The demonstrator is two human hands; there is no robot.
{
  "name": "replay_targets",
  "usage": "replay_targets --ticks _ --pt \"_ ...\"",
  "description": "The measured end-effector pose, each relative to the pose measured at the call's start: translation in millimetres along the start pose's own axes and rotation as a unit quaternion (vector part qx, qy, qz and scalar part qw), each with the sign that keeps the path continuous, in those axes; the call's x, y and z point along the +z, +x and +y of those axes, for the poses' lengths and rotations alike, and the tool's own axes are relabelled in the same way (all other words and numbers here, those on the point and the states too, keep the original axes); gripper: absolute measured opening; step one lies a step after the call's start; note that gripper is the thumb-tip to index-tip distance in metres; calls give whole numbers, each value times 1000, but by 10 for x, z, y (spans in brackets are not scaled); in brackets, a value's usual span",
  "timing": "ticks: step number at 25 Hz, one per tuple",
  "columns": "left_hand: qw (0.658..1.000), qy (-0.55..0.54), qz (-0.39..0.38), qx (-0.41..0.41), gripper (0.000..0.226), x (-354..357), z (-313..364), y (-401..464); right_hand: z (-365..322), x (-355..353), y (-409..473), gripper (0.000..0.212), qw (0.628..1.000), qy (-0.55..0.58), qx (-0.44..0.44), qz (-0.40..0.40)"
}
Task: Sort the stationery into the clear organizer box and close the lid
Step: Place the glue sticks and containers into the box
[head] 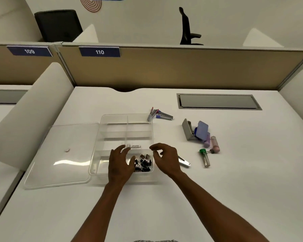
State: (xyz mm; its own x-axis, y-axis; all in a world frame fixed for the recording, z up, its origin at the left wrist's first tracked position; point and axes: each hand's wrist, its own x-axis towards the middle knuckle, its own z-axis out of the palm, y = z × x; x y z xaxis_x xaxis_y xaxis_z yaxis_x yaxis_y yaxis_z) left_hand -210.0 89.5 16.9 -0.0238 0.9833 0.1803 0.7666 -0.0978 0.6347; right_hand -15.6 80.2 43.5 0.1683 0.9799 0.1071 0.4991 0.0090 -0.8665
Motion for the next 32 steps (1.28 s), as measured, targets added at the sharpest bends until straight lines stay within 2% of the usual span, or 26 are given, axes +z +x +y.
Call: replay_targets --ticks 6,8,11,16,21,24,26,28,32 --pt "999 -18 27 8 38 71 124 -49 487 -526 -223 16 994 -12 78 74" --pt "998 -32 46 24 34 106 224 -77 649 -726 -257 19 987 -83 85 112" --pt "995 -59 65 44 30 172 394 -91 861 -1006 -241 34 956 -211 120 162" --pt "991 -89 67 79 24 350 746 -126 1056 -1195 -253 49 935 -242 230 118" --pt "984 -93 70 134 14 534 1023 -224 1116 -1210 -231 41 937 -187 265 127" --pt "979 -113 53 162 11 642 1143 -293 1023 -1175 -236 34 946 -60 283 147" --pt "978 -158 11 137 10 701 1260 -319 902 -1130 -275 29 949 62 282 129" --pt "971 -224 -38 73 18 736 1352 -333 742 -1055 -330 28 955 140 249 79" --pt "963 -258 -80 17 37 643 1353 -326 438 -869 -386 25 970 174 170 -9"
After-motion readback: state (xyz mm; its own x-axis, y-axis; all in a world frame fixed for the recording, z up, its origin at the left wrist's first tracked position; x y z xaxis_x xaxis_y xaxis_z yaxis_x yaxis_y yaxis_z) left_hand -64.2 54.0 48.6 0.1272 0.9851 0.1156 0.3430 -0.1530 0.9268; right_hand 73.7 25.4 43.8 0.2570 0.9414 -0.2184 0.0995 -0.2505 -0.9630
